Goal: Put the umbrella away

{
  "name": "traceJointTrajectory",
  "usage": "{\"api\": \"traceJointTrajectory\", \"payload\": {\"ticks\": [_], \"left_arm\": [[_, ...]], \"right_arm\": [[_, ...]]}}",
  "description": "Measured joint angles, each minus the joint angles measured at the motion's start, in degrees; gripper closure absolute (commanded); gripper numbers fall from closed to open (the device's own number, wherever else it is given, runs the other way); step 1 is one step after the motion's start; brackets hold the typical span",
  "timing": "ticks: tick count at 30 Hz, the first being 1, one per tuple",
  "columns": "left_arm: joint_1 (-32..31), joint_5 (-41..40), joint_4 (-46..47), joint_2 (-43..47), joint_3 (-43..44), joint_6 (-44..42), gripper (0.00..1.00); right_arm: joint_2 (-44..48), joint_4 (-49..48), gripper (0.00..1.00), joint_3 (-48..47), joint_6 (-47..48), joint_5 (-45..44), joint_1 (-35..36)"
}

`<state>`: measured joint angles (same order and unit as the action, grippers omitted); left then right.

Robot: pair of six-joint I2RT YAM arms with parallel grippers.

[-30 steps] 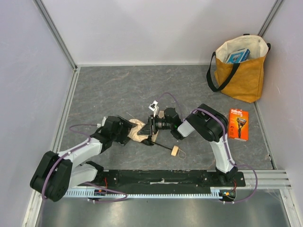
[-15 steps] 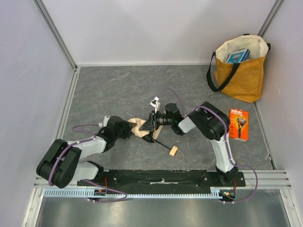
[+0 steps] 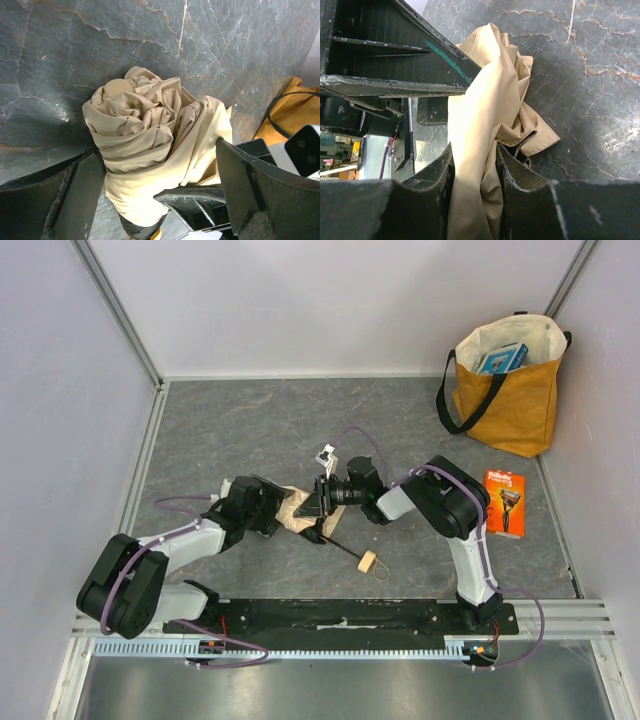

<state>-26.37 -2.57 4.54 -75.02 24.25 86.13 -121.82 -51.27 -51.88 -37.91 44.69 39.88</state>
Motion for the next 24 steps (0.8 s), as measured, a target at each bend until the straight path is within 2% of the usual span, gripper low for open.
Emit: {"api": "traceJointTrajectory", "payload": {"ticks": [16, 20, 24], "left_arm": [[-0.2, 6.3, -1.4, 10.0, -7.4, 0.9, 0.02], [-0.3, 6.6, -3.3, 8.1, -5.3, 1.4, 0.01], [-0.4, 8.1, -4.3, 2.6, -1.2, 1.5, 0.04]], "right_arm": [[3.6, 2.4, 1.00, 2.3, -2.1, 0.1, 1.2], [5.0, 4.2, 1.00, 2.4, -0.2, -0.2, 1.3], [6.2, 6.2, 1.00, 2.7, 2.6, -0.1, 1.1]]}}
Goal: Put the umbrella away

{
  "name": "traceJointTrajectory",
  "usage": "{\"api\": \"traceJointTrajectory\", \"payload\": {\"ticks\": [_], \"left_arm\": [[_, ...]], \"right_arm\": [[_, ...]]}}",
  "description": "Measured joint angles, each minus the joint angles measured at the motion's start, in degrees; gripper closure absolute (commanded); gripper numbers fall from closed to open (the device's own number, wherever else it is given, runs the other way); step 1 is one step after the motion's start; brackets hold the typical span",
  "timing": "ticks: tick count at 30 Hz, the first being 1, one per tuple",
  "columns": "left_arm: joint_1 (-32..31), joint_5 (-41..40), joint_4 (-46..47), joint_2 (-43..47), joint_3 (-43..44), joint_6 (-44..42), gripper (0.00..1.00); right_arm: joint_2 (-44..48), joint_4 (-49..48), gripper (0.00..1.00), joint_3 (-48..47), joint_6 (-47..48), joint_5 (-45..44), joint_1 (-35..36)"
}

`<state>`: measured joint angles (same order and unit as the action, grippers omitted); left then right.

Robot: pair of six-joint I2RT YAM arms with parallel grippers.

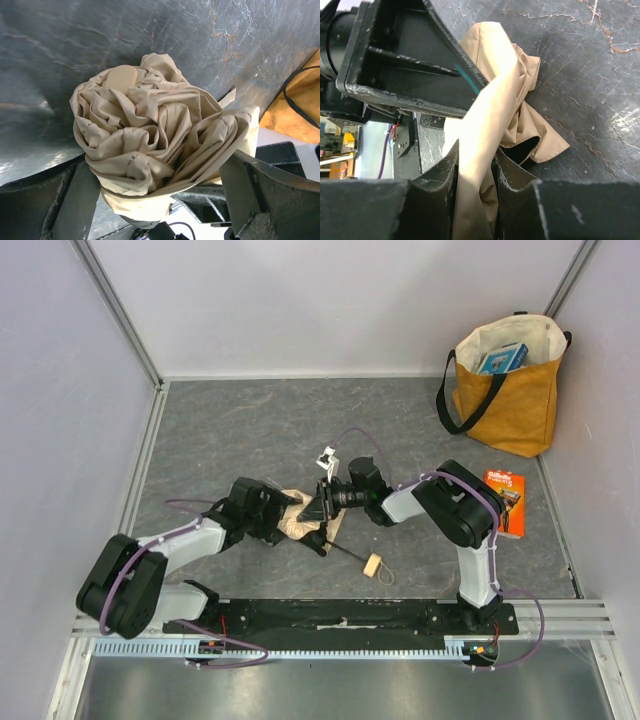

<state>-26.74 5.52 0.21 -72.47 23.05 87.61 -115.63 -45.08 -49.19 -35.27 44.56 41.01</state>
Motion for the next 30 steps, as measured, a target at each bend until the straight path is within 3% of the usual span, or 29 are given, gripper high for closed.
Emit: {"api": "traceJointTrajectory", "payload": {"ticks": [4, 9, 13, 17, 20, 21, 23, 25, 30], "left_arm": [[0.0, 1.8, -0.1, -4.9, 3.4, -0.1, 0.15], [0.1, 2.2, 3.3, -4.8, 1.0, -0.2, 0.29], [0.5, 2.5, 11.0, -5.3, -3.0, -0.2, 0.52], [1.0, 2.3, 22.3, -7.9, -6.8, -0.2, 0.82], [1.1, 1.9, 30.2, -8.6, -10.2, 0.0, 0.98], [1.1, 1.8, 31.7, -8.8, -10.8, 0.0, 0.98], [1.1, 1.6, 34.3, -9.2, -11.9, 0.0, 0.98], [1.1, 1.4, 37.4, -9.7, -13.1, -0.1, 0.98], [0.7, 0.5, 42.9, -10.5, -15.4, -0.9, 0.98]], "right_arm": [[1.3, 2.1, 1.00, 0.5, 3.4, -0.4, -0.4], [1.5, 3.6, 1.00, 0.2, 6.6, -0.3, -0.1], [1.2, 4.2, 1.00, -0.6, 8.5, -0.2, 0.1], [1.3, 9.7, 1.00, -3.6, 14.2, -0.9, 0.4], [2.0, 13.4, 1.00, -4.7, 17.9, -1.6, 1.2], [2.4, 14.3, 1.00, -4.9, 18.9, -2.2, 1.5], [3.5, 16.5, 0.86, -5.0, 20.5, -4.5, 2.4], [4.2, 17.5, 0.57, -5.0, 20.5, -6.3, 2.9], [8.2, 22.1, 0.22, -4.8, 16.0, -13.8, 6.3]]}}
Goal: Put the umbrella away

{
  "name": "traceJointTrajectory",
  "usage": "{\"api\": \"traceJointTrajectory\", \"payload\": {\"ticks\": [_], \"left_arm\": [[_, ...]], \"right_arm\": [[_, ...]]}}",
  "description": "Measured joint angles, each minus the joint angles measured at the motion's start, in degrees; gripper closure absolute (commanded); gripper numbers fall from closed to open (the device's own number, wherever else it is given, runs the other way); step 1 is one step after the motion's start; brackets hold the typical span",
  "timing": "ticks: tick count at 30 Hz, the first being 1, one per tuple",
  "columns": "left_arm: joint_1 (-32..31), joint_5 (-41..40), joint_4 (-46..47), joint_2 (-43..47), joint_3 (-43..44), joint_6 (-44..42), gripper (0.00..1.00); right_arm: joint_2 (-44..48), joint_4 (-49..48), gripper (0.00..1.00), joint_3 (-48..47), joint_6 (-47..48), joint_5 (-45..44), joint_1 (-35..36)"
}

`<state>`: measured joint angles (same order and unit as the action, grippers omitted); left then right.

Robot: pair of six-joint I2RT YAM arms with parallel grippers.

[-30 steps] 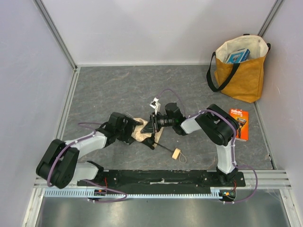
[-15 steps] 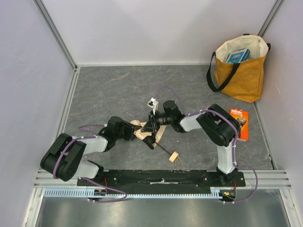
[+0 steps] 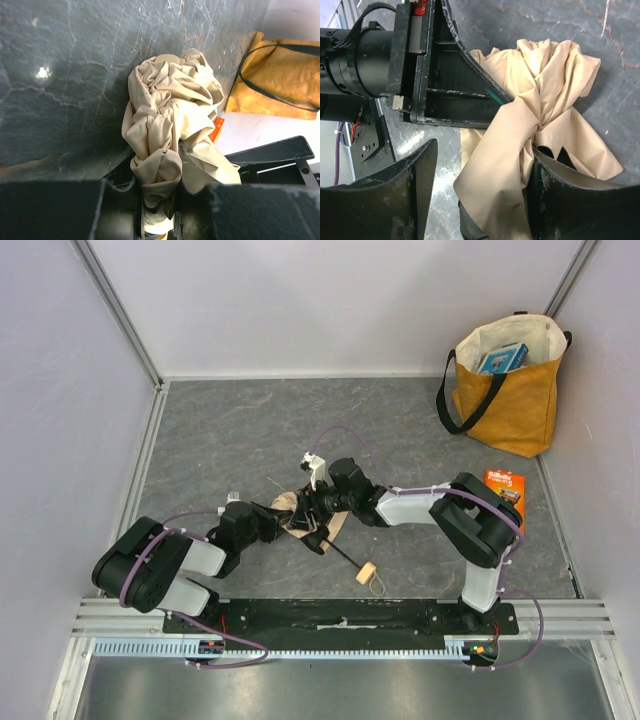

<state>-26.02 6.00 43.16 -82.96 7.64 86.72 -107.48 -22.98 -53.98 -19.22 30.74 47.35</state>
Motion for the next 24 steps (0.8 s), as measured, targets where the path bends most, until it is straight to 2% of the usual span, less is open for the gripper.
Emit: {"api": "traceJointTrajectory", "payload": {"ticks": [5, 6, 12, 16, 20, 24], "left_arm": [[-1.1, 0.8, 4.1, 0.0, -2.0, -1.7, 0.98], [-1.2, 1.1, 4.7, 0.0, -2.2, -1.9, 0.98], [-1.2, 1.5, 6.6, 0.3, -2.8, -3.5, 0.98], [-1.2, 1.7, 7.6, 0.5, -3.3, -4.3, 0.98], [-1.2, 2.0, 9.0, 0.5, -3.8, -4.9, 0.98], [-1.2, 2.2, 9.7, 2.0, -4.3, -5.5, 0.98]], "right_arm": [[6.7, 3.5, 0.10, 4.0, -6.5, -5.2, 2.5], [8.7, 4.6, 0.04, 5.2, -8.0, -6.0, 2.4], [27.1, 14.1, 0.02, 15.8, -16.8, -12.0, -2.1], [33.7, 17.6, 0.10, 18.4, -22.5, -16.0, -8.4], [30.3, 17.2, 0.22, 20.4, -28.4, -16.0, -13.0], [26.6, 13.1, 0.25, 25.8, -33.8, -13.4, -12.7]]}}
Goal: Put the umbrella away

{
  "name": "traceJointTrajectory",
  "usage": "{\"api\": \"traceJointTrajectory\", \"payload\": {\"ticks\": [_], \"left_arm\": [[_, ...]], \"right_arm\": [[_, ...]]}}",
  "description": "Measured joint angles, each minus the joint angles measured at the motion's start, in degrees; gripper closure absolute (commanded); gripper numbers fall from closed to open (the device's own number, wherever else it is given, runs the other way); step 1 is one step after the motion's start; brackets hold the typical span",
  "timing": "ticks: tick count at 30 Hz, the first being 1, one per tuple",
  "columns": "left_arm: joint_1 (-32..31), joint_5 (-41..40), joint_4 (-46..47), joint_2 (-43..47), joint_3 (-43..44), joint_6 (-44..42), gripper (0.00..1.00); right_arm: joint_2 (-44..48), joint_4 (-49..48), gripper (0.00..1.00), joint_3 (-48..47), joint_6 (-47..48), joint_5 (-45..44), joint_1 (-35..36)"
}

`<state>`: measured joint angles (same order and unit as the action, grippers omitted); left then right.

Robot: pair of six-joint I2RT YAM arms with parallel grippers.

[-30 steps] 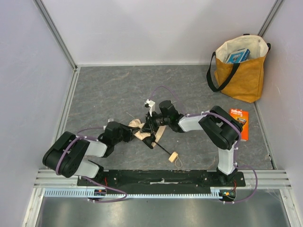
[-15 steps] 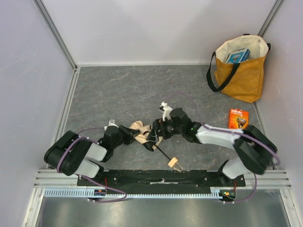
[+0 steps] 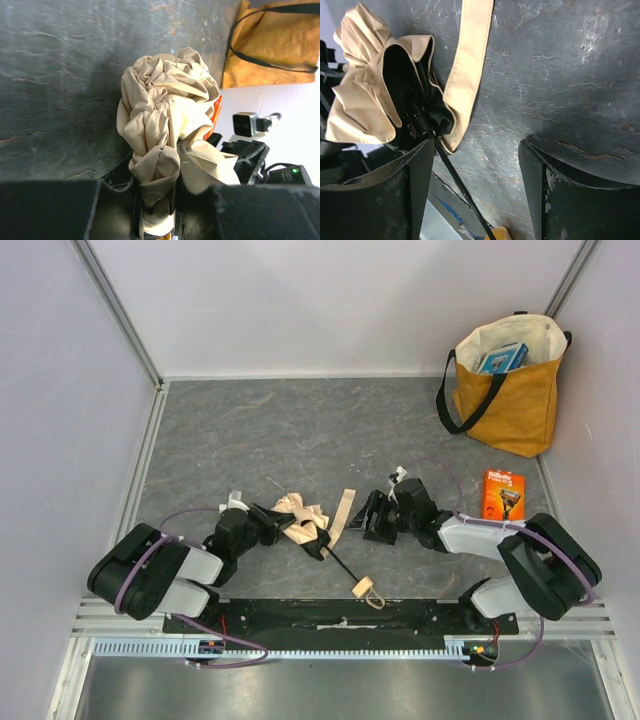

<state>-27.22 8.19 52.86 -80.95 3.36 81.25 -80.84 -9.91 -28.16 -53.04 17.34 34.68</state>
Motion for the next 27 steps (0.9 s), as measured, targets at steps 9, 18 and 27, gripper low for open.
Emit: {"api": "traceJointTrajectory", "payload": {"ticks": [9, 18, 27], "left_arm": [[0.0, 1.0, -3.5, 12.3, -0.6, -2.2, 0.98], [0.0, 1.0, -11.6, 25.3, -0.8, -3.0, 0.98], [0.0, 1.1, -14.0, 29.9, -0.9, -3.0, 0.98]], "right_arm": [[-4.8, -20.1, 0.23, 7.0, -14.0, 2.5, 4.2], [-15.0, -31.9, 0.30, 4.3, -22.1, 2.9, 7.1], [-19.5, -32.9, 0.45, 0.8, -25.8, 0.1, 7.3]]}}
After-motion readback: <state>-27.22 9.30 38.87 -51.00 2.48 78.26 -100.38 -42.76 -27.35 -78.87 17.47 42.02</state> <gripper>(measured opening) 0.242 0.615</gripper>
